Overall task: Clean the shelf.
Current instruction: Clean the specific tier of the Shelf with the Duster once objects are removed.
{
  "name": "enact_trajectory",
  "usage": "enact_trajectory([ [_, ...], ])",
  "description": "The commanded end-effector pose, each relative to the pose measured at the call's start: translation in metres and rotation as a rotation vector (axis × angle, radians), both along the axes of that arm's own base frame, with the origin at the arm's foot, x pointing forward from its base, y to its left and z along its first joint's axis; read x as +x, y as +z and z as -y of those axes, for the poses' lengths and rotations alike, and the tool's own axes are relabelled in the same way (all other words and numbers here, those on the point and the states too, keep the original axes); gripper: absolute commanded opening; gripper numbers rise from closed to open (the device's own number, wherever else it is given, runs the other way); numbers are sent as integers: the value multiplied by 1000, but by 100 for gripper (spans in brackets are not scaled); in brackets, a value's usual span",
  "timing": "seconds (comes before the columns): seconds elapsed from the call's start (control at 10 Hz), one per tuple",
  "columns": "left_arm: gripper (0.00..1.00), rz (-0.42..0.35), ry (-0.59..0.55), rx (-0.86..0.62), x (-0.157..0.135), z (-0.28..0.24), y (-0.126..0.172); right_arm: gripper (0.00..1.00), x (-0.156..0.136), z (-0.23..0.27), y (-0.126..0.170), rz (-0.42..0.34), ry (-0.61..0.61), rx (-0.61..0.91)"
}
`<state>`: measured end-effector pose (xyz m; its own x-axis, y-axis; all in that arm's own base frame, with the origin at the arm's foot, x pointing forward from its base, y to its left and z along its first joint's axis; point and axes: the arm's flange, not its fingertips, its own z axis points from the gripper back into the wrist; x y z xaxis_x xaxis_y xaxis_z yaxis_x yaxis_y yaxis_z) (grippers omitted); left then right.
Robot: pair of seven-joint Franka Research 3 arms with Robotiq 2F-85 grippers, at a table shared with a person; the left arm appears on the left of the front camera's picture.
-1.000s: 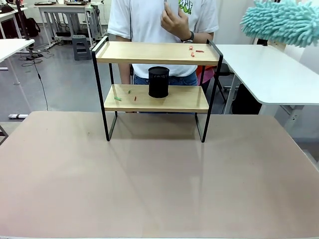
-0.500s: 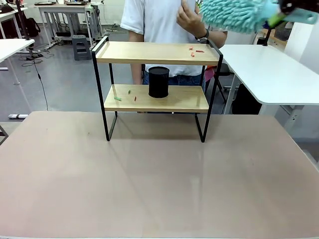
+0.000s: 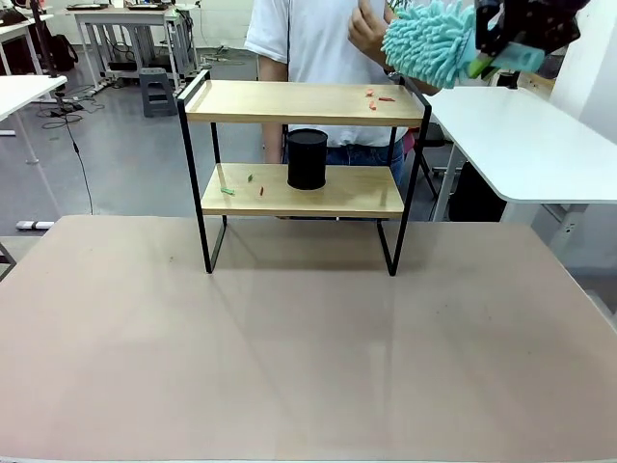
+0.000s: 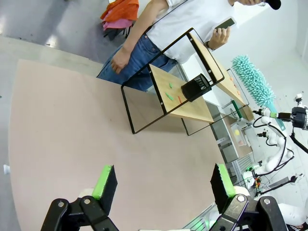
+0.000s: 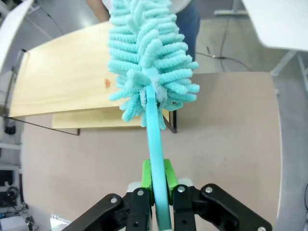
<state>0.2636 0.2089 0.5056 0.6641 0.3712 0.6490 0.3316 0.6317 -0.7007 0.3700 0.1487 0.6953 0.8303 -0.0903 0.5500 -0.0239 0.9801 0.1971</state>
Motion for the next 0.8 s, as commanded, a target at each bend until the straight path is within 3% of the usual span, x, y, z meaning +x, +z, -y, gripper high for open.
enact_trajectory([
  [0.0, 100, 29, -2, 1, 1, 1, 0, 12, 0, -5, -9, -14, -14, -23],
  [0.4, 100, 29, -2, 1, 1, 1, 0, 12, 7, -10, -22, -72, 24, -15],
  [0.7, 100, 29, -2, 1, 1, 1, 0, 12, 6, -23, -25, -140, 196, 54],
])
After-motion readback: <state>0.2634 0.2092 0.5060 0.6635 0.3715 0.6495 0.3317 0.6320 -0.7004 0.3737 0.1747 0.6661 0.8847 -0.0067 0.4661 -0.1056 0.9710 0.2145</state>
